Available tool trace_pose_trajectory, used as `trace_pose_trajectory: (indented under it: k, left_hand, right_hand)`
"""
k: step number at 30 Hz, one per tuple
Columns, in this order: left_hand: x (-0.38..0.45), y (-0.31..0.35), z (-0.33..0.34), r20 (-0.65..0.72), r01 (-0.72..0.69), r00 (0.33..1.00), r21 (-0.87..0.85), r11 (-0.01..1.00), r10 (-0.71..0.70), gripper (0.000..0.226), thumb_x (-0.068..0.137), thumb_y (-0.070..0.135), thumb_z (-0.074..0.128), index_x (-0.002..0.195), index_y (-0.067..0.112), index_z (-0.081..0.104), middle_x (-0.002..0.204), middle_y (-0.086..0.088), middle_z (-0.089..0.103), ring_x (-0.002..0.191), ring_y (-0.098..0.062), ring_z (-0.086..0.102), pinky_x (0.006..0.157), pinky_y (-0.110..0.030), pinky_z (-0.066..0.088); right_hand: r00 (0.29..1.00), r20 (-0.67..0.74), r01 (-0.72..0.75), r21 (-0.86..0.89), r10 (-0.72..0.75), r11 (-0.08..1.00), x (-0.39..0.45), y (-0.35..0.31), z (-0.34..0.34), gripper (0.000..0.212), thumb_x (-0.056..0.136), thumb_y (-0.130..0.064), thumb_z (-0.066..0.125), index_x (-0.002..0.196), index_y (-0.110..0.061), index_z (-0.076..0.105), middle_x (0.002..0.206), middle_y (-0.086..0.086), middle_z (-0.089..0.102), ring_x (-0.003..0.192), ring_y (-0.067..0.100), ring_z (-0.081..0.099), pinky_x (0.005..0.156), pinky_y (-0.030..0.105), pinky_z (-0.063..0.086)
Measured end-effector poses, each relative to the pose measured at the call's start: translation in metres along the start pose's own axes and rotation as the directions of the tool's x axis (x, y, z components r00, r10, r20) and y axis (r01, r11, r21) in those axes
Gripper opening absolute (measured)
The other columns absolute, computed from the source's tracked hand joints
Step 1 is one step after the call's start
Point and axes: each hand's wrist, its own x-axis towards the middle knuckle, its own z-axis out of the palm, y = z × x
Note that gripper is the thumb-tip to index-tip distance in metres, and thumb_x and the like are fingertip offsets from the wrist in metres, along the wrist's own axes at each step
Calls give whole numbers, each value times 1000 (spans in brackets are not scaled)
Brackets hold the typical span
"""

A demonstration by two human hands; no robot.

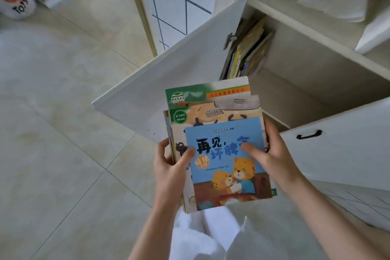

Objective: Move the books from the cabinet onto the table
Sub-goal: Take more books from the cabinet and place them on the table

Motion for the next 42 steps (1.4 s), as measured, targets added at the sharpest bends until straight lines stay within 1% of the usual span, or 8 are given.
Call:
trace_pose_trajectory:
  k: [4, 11, 13, 19, 23, 28, 35, 42]
  left_hand:
    - [-39, 13, -30, -78, -14, 997, 6, 1000, 14, 39, 83, 15, 73, 115, 23, 52, 87, -4, 76, 76, -27, 75, 67, -49, 60]
    - [-79, 12, -57, -244, -106, 963, 44, 993, 114, 40, 83, 14, 73, 118, 21, 56, 100, 3, 74, 81, -12, 74, 58, -27, 59]
    - [-98, 1, -54, -379, -115, 920, -28, 993, 97, 40, 84, 13, 73, 119, 21, 57, 101, 3, 73, 83, -11, 73, 58, -24, 57]
    - [-118, -11, -55, -520, -173, 852, -168, 971, 62, 55, 83, 13, 74, 132, 21, 50, 104, -5, 72, 84, -18, 73, 58, -28, 59]
    - [-154, -29, -47, -684, -266, 729, -290, 919, -5, 61, 84, 13, 72, 132, 37, 41, 104, -8, 69, 86, -21, 73, 59, -33, 60]
    - [-204, -57, -52, -826, -367, 558, -335, 868, -82, 59, 85, 13, 71, 132, 37, 44, 105, -4, 70, 88, -20, 73, 64, -41, 62]
    - [-269, -101, -80, -929, -450, 306, -335, 828, -210, 50, 87, 17, 70, 123, 42, 46, 106, -2, 70, 90, -18, 73, 61, -36, 62]
    - [-355, -162, -134, -935, -526, 93, -339, 780, -343, 48, 86, 17, 70, 122, 40, 48, 105, 0, 71, 88, -16, 73, 58, -29, 59]
  right_hand:
    - [998, 47, 33, -46, -31, 998, -29, -11, 27, 66, 85, -3, 68, 136, -35, 41, 113, -13, 65, 97, 7, 69, 68, 30, 60]
    - [976, 217, 40, -107, -16, 994, -47, -26, 53, 66, 85, 1, 67, 135, -32, 41, 116, -10, 61, 93, 0, 68, 61, 19, 56]
    - [930, 367, 88, -156, -25, 984, -42, -35, 55, 65, 85, 0, 67, 135, -31, 41, 115, -10, 62, 91, 0, 69, 60, 20, 56]
    - [863, 505, 162, -231, -24, 959, -35, -40, 67, 67, 85, -5, 69, 135, -38, 38, 123, -6, 59, 96, 3, 68, 62, 22, 58]
    - [727, 687, 259, -276, 1, 926, -42, -51, 81, 65, 85, -9, 69, 122, -51, 37, 119, -9, 59, 94, 0, 68, 59, 21, 57]
    - [519, 848, 325, -308, 103, 894, -72, -51, 112, 68, 84, -7, 70, 114, -58, 38, 117, -6, 62, 92, 9, 71, 55, 26, 58]
    - [278, 940, 428, -308, 200, 850, -142, -31, 173, 71, 82, 3, 69, 125, -46, 39, 105, -9, 67, 84, 6, 72, 54, 28, 58]
    - [67, 948, 468, -306, 312, 829, -265, 13, 235, 67, 84, 5, 65, 115, -49, 40, 102, -9, 66, 73, 1, 71, 48, 19, 54]
